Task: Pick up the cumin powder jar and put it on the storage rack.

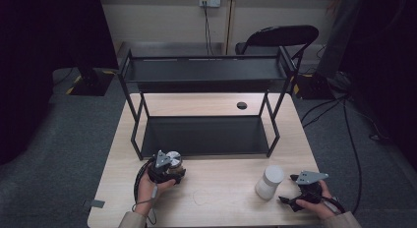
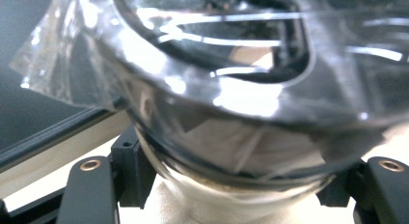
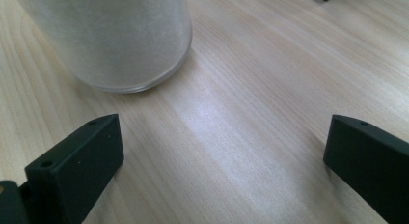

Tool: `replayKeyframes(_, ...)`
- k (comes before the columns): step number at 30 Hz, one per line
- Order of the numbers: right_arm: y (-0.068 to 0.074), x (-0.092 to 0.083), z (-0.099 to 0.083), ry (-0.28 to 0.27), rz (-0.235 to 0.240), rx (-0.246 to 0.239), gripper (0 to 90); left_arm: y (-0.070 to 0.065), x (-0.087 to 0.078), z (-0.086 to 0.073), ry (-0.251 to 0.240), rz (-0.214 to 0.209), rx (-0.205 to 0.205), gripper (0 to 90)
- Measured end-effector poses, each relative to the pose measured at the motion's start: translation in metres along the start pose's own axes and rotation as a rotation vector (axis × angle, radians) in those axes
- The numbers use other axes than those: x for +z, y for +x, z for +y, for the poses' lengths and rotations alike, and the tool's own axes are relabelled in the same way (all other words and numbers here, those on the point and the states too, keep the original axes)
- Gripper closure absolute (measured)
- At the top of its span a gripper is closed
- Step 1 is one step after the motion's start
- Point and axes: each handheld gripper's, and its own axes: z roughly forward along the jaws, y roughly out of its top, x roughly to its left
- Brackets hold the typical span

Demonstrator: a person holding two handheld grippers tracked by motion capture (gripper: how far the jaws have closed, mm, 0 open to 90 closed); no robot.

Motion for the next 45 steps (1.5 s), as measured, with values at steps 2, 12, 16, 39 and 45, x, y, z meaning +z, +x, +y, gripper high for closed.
replayKeyframes(2, 0.000, 0.000, 0.000, 0.000, 0.000, 0.000, 0.0, -0.001, 0.000, 0.001, 0.001, -0.005, 0.002, 30.8)
replayKeyframes(12, 0.000, 0.000, 0.000, 0.000, 0.003, -0.004, 0.0, -0.001, -0.013, 0.017, -0.007, -0.061, 0.015, 30.8)
replayKeyframes(16, 0.000, 0.000, 0.000, 0.000, 0.004, -0.004, 0.0, -0.001, -0.019, 0.026, -0.006, -0.079, 0.021, 30.8)
replayKeyframes(39, 0.000, 0.000, 0.000, 0.000, 0.004, -0.004, 0.0, 0.004, -0.064, 0.102, -0.018, -0.151, 0.072, 30.9)
replayKeyframes(45, 0.000, 0.000, 0.000, 0.000, 0.004, -0.004, 0.0, 0.003, -0.078, 0.128, -0.022, -0.169, 0.090, 30.8)
